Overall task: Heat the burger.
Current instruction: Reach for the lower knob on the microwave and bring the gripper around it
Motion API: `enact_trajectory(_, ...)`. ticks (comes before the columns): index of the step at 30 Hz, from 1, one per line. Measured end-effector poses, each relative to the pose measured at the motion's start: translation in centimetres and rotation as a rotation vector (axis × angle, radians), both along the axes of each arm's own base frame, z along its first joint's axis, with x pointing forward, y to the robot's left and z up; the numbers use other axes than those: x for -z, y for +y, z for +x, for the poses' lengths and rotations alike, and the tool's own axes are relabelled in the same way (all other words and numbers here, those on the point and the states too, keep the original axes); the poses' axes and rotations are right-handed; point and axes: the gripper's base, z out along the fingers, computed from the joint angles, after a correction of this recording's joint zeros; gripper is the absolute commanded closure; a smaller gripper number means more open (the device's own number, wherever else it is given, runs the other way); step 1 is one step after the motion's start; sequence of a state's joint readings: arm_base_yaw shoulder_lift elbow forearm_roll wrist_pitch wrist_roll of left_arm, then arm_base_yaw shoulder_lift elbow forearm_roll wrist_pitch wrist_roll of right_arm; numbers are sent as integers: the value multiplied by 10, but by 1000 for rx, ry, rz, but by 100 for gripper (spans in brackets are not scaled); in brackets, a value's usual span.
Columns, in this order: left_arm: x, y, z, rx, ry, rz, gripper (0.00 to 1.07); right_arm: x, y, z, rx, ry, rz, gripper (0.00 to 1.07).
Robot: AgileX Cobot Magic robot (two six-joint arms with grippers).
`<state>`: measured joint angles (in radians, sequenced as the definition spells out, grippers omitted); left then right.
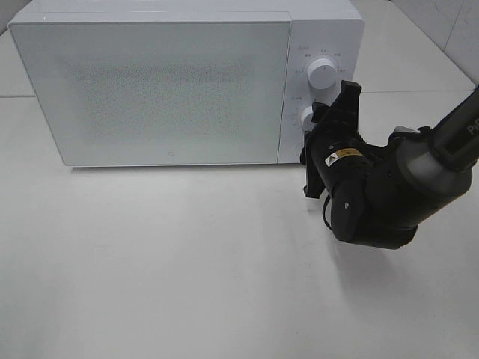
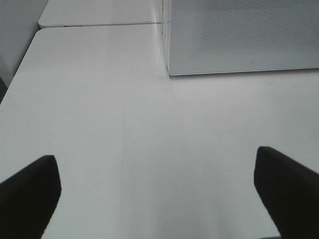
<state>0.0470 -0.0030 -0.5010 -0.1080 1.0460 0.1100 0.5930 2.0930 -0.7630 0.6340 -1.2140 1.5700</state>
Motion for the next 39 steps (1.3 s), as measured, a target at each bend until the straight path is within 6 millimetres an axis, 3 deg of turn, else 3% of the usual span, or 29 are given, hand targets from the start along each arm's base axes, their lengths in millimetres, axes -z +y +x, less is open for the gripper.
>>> enact_trajectory(24,0,0,0,0,0,0,6,0,-1,0,12,3,9,96)
enact_trajectory(35,0,0,0,0,0,0,6,0,0,0,25,5,-39,72)
enact_trajectory(37,0,0,0,0,0,0,6,0,0,0,26,5,-41,57)
enact_trajectory(38,0,0,0,0,0,0,6,0,0,0,26,5,-41,57)
enact_trajectory(39,0,0,0,0,0,0,6,0,0,0,24,11,-48,46)
